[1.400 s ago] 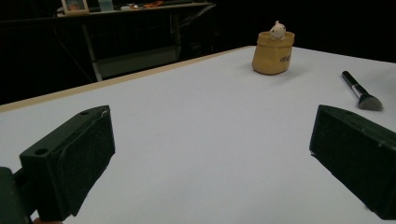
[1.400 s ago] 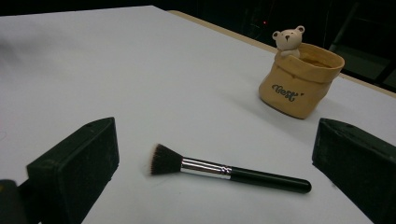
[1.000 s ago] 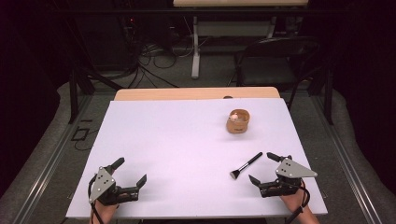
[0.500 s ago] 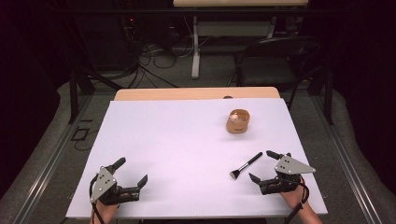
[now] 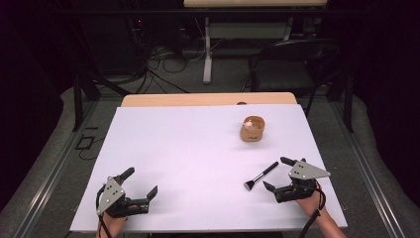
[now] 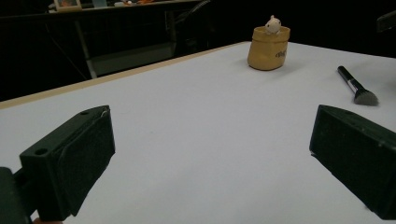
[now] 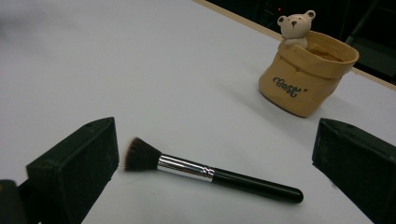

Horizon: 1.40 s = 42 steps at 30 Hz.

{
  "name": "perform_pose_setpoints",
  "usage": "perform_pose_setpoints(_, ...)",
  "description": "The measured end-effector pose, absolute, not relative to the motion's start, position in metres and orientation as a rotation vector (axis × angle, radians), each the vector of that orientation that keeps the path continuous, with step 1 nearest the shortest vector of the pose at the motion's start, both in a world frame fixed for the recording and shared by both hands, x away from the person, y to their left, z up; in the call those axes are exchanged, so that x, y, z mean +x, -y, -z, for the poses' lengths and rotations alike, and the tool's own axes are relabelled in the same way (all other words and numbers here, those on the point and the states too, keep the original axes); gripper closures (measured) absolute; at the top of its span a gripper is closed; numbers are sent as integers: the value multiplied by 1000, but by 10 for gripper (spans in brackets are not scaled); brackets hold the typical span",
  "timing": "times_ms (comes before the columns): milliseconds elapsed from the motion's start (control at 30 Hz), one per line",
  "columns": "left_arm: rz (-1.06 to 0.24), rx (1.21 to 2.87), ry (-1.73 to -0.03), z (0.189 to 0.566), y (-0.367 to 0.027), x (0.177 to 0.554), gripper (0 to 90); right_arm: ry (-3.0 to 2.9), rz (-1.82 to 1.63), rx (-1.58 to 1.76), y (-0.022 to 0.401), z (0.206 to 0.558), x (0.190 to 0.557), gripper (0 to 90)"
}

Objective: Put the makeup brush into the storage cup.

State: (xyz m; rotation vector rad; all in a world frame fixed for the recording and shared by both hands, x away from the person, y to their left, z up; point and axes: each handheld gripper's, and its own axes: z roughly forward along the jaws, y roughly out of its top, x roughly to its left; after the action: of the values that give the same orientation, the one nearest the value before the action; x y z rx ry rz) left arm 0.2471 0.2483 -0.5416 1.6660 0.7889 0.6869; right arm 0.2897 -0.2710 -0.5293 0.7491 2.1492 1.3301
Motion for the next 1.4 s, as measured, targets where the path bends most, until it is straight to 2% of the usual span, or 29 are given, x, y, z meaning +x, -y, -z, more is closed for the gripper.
perform_pose_setpoints(1400,-693,1660,-790,541,-250,246,2,-2239,-1275,717,277,527,322,0)
